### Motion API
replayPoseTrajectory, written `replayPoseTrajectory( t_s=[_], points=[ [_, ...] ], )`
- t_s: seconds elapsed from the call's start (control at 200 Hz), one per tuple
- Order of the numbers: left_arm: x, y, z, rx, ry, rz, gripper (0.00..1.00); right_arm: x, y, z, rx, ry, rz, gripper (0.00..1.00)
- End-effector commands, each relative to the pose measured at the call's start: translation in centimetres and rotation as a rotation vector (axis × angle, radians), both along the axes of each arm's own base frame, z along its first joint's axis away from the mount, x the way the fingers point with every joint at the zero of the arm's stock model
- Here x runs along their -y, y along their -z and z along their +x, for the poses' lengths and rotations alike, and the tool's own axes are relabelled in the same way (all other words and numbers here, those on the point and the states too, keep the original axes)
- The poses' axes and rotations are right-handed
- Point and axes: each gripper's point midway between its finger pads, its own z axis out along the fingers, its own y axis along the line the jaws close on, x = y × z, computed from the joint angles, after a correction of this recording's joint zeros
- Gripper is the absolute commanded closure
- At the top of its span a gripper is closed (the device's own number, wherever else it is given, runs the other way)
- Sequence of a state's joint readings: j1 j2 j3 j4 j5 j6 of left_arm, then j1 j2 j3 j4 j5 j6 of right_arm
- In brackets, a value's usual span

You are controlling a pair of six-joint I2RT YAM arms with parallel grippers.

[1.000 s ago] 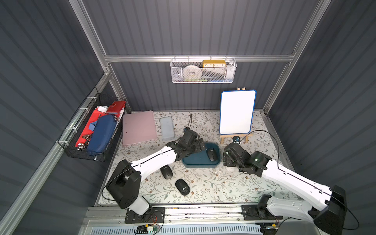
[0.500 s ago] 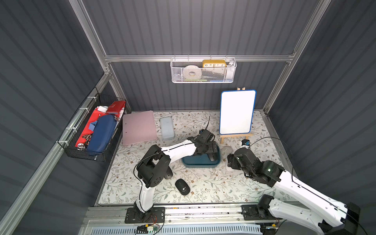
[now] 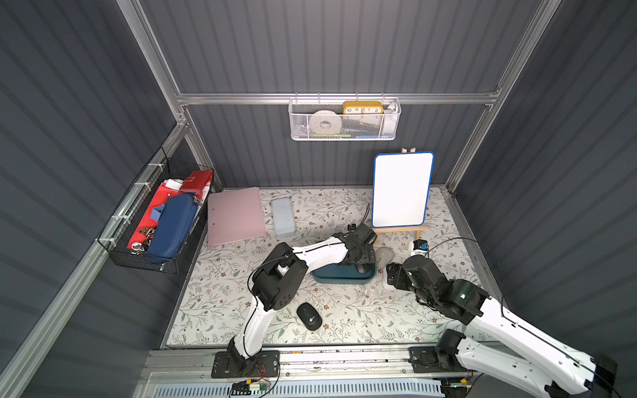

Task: Take out the mouse from the storage box
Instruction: Pick up the mouse from the storage box.

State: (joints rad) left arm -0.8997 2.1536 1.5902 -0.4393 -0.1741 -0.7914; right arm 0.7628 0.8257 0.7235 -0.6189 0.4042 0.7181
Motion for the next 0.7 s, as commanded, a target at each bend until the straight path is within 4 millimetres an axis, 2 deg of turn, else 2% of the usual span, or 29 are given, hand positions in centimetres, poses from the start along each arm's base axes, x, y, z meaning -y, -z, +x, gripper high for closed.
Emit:
replayPoseTrajectory(
  t_s=[0.0, 0.15, 0.25, 0.485, 0.615, 0.695],
  points=[
    [-2.3, 0.9, -0.5, -0.008, -0.042, 0.095, 0.11, 0.1, 0.2, 0.0, 0.000, 0.008, 0.009, 0.20],
    [-4.0, -0.5, -0.5, 0.035, -0.073, 0.121, 0.20, -0.2, 0.8, 0.1, -0.012, 0.005, 0.010, 0.19],
    [-3.9, -1.2, -0.5, 0.050, -0.061, 0.120, 0.21, -0.5, 1.0, 0.2, -0.020, 0.001, 0.013, 0.19],
    [-2.5, -2.4, -1.7, 0.059, -0.056, 0.135, 0.05, -0.8, 1.0, 0.4, -0.025, -0.007, 0.010, 0.19],
    [-2.2, -1.3, -3.2, 0.014, -0.073, 0.137, 0.01, -0.9, 1.1, 0.5, -0.027, -0.010, 0.007, 0.19],
    [-1.8, -0.5, -3.2, -0.006, -0.078, 0.133, 0.01, -1.2, 1.3, 0.5, -0.035, -0.016, 0.015, 0.20]
  ],
)
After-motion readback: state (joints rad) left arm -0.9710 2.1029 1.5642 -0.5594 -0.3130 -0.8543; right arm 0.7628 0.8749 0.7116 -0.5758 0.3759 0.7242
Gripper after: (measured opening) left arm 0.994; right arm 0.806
